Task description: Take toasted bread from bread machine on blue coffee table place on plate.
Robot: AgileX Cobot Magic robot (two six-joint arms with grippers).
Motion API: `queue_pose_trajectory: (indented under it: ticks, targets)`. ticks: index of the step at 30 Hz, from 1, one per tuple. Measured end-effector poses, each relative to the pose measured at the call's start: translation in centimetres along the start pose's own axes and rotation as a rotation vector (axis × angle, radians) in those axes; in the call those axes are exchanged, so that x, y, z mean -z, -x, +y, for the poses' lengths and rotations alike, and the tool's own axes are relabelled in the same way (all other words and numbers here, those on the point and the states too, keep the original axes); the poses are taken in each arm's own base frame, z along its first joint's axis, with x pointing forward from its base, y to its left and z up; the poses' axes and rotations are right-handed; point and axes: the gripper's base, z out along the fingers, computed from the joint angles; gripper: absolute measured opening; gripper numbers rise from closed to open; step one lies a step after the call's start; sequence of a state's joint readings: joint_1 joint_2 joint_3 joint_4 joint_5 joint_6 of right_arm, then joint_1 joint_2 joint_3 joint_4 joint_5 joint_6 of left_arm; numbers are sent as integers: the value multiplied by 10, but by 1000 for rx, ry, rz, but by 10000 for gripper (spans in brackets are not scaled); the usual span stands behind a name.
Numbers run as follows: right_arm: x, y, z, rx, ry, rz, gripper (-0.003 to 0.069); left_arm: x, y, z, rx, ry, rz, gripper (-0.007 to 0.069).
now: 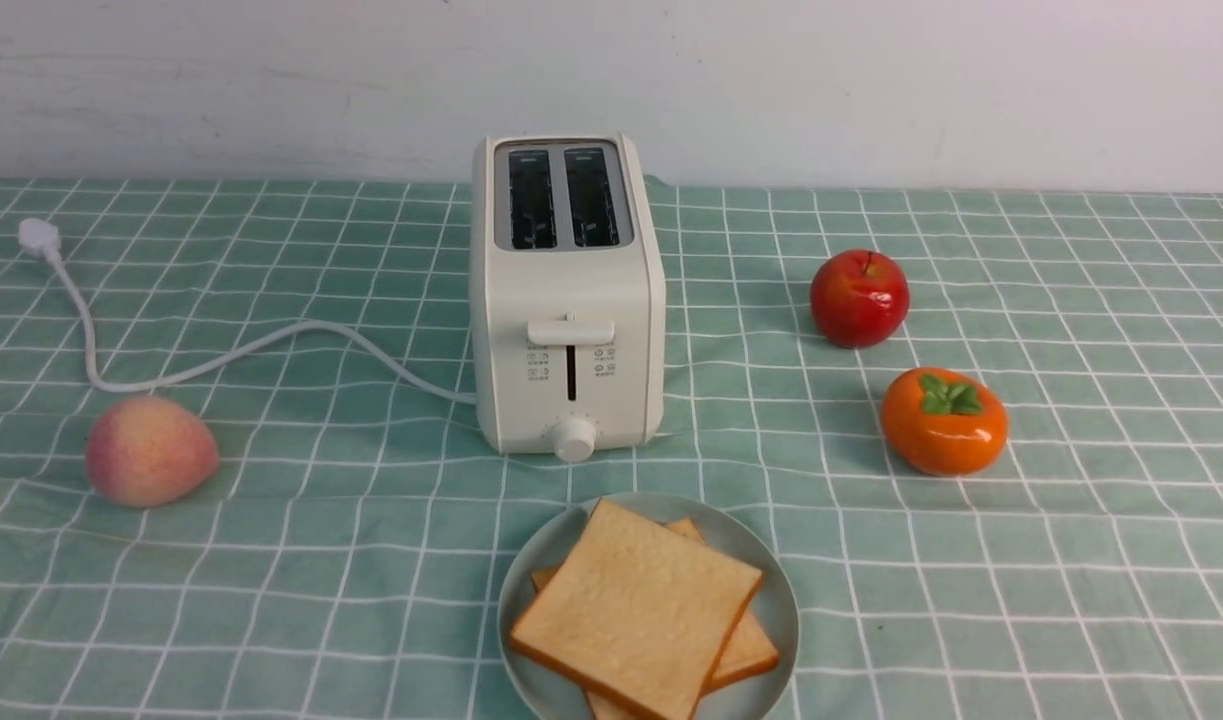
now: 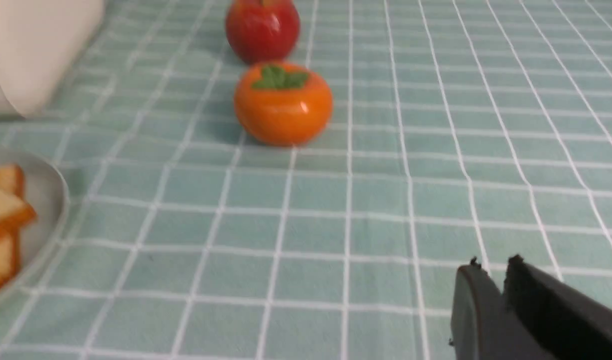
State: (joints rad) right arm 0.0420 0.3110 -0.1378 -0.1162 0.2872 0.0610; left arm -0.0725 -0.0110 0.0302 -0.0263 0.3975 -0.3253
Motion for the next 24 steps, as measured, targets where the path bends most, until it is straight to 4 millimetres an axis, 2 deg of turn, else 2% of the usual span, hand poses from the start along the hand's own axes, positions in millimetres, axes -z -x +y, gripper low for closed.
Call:
queue_pose_trajectory:
  ticks: [4, 7, 24]
  targets:
    - [3, -33, 1, 1, -9, -24, 95, 0, 0, 0, 0, 0, 0, 53]
    - [4, -46, 2, -17, -7, -32, 99, 0, 0, 0, 0, 0, 0, 56]
    - [6, -47, 3, -41, 0, -35, 117, 0, 0, 0, 0, 0, 0, 59]
